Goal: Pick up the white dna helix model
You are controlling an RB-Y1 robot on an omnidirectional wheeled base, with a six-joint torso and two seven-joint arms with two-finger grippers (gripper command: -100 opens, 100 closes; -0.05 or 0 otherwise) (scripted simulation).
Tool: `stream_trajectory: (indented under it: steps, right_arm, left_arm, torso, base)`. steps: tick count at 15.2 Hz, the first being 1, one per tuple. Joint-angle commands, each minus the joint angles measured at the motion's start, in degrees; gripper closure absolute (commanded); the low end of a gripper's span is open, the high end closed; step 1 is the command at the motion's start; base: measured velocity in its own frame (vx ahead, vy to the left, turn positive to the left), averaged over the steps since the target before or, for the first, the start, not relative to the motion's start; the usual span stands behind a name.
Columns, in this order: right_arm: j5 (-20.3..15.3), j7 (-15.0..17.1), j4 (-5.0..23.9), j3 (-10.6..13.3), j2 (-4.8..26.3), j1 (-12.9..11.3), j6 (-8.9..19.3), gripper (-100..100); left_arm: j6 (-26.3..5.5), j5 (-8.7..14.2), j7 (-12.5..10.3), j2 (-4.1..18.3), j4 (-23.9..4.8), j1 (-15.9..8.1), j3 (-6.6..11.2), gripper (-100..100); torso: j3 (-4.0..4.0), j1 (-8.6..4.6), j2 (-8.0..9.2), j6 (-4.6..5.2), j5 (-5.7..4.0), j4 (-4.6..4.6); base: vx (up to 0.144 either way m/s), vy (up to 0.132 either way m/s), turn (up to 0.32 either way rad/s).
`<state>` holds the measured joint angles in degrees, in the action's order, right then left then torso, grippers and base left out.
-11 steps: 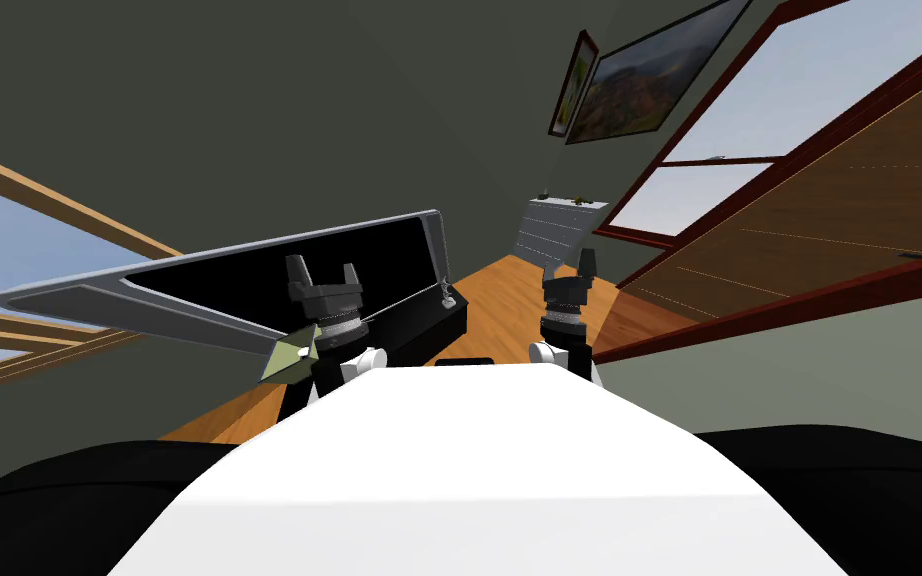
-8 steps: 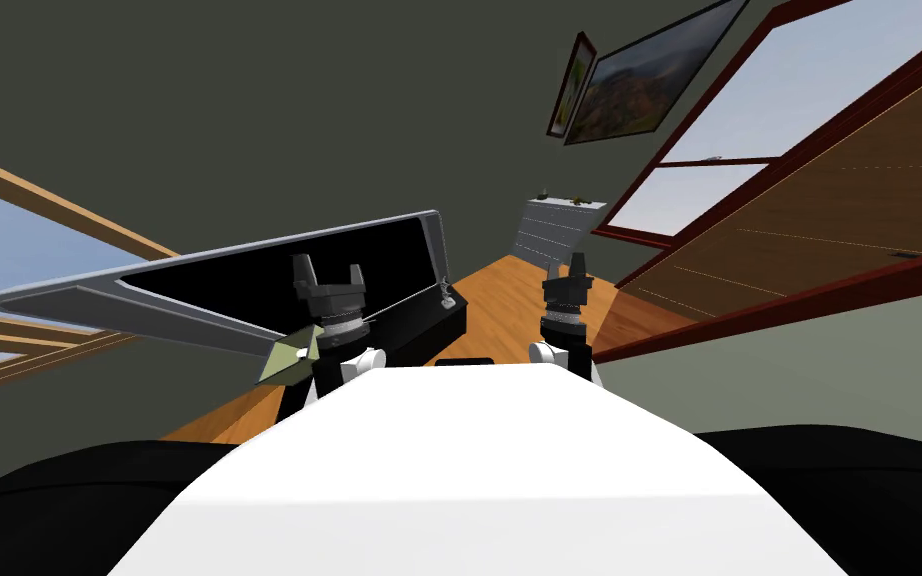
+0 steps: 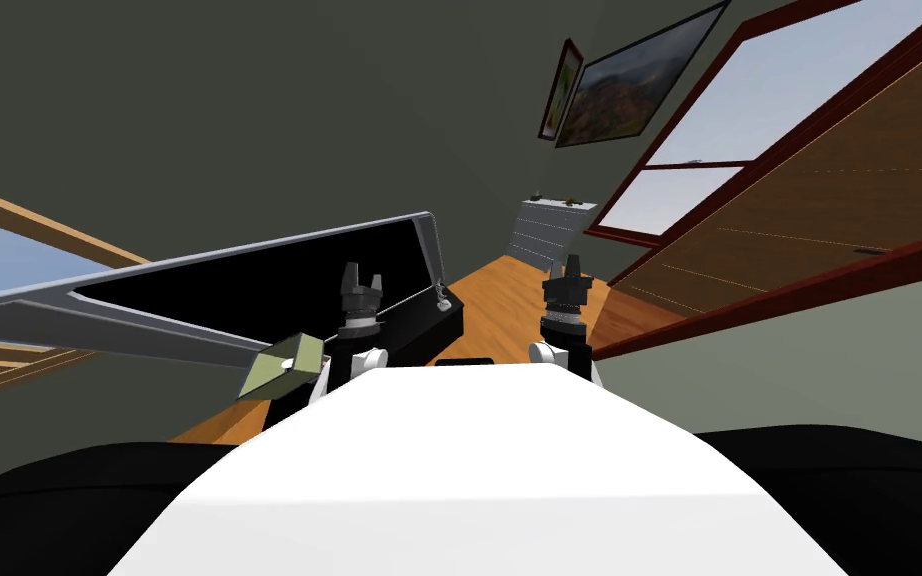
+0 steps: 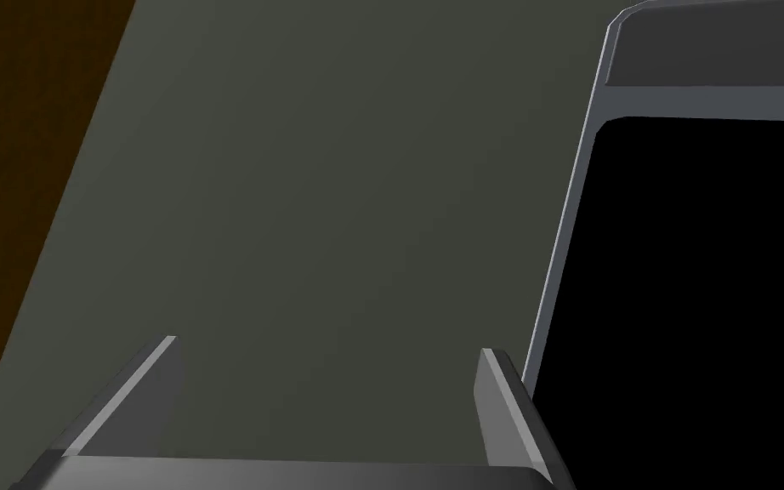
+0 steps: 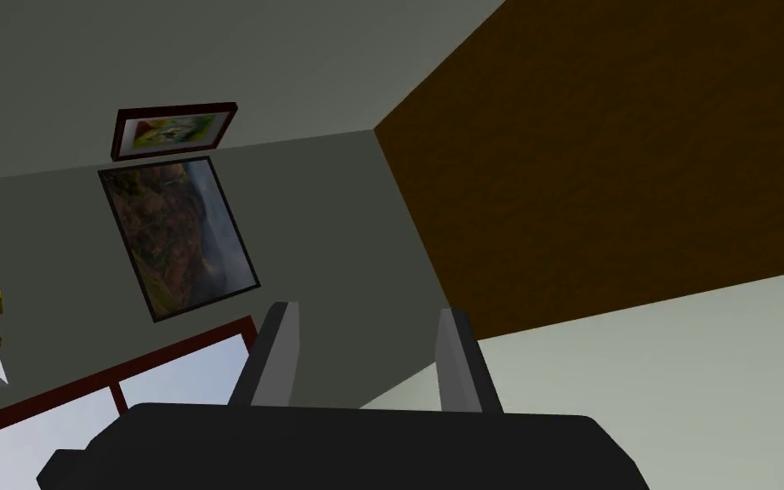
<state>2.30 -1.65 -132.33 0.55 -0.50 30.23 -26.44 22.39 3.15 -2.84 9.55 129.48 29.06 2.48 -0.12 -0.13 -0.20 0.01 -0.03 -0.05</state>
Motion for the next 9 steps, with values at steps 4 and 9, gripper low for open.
stream_trajectory:
  steps: [4,9]
  right_arm:
    - [0.00,0.00,0.00,0.00,0.00,0.00,0.00,0]
    - [0.00,0.00,0.00,0.00,0.00,0.00,0.00,0]
  left_arm:
    - [-5.26,-0.94,3.66,1.60,-4.63,-2.03,-0.49,-100]
    - [-10.04,-2.04,7.26,2.07,-8.93,-3.58,-1.33,-100]
  torso:
    - [0.00,0.01,0.00,0.00,0.00,0.00]
    - [-0.02,-0.01,-0.03,0.01,0.00,-0.01]
  base:
    - [0.039,-0.029,-0.060]
    - [0.047,-0.030,-0.073]
